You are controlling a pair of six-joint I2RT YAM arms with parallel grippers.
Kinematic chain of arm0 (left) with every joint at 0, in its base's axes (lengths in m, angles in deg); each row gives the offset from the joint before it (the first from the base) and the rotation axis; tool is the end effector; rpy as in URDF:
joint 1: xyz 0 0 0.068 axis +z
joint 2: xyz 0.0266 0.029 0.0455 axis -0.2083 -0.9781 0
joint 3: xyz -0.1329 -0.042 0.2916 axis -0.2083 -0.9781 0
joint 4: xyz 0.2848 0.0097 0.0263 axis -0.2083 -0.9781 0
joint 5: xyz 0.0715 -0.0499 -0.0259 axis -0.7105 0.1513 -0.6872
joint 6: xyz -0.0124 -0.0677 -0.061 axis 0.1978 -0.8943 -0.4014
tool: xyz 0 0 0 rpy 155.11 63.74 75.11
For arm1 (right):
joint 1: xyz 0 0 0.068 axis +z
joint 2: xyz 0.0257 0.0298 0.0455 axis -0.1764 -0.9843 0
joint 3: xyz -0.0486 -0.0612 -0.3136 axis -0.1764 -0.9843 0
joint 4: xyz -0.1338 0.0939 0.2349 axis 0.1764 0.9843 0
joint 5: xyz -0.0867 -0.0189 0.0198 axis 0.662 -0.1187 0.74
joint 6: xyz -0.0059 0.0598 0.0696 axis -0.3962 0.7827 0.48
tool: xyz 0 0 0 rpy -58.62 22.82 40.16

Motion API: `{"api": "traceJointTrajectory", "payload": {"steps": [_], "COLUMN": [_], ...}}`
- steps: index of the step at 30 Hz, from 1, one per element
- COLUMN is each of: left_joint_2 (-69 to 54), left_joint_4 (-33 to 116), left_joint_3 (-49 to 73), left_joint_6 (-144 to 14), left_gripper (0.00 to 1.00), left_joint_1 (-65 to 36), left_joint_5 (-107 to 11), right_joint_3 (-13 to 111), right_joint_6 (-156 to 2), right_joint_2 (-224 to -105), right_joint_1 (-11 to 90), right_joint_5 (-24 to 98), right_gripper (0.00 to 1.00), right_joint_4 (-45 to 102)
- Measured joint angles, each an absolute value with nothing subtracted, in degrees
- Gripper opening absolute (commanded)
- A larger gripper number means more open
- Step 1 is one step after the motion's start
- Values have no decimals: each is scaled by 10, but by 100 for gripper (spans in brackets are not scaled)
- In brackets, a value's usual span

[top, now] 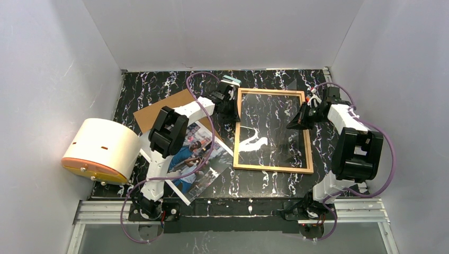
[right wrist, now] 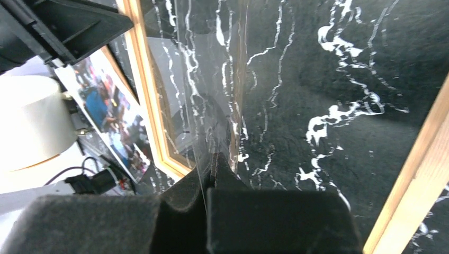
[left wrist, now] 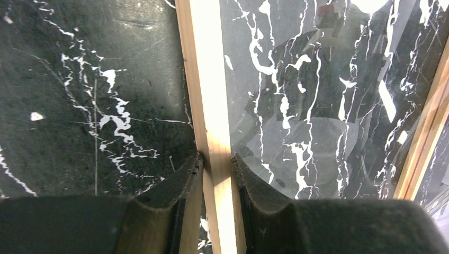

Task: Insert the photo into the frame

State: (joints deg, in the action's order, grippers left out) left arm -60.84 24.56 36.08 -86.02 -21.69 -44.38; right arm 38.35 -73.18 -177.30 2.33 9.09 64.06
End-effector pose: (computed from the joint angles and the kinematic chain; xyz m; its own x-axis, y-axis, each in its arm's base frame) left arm 0.4760 -0.3383 0.1568 -0.8686 -0.0591 -0.4920 0.2264 0.8359 -0.5001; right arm 0.3705 -0.0027 0.2204 -0.9082 0.2759 -0.3146 0.0384 0.8037 0.5938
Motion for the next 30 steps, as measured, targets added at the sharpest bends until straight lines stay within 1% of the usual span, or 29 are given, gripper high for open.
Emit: {"api": "traceJointTrajectory", "payload": {"steps": [5,11,18,26,30], "left_joint_2": [-608,-604,-571,-561,-565], "left_joint_4": [208,154,135,120,102], "left_joint_3": [376,388,343,328,349], "left_joint_6": [-842,-833,-827,-831,-849], "left_gripper": [0,0,0,0,0], "left_joint_1": [-212,-202,-180,-162,-161], "left_joint_5": [-444,-441,-434,-405,-392], "right_joint_3": [367,333,302,290,291], "right_joint_6": [-707,-649,-607,-582,-582], "right_joint_2": [-1760,-1703,-1696,-1709,-1714], "right_joint_1": [22,23,25,28,28], "right_joint_5": [41,-19,-81,-104,-99], "right_gripper": [1,1,1,2,2], "right_joint_4": [632,587,542,527,531]}}
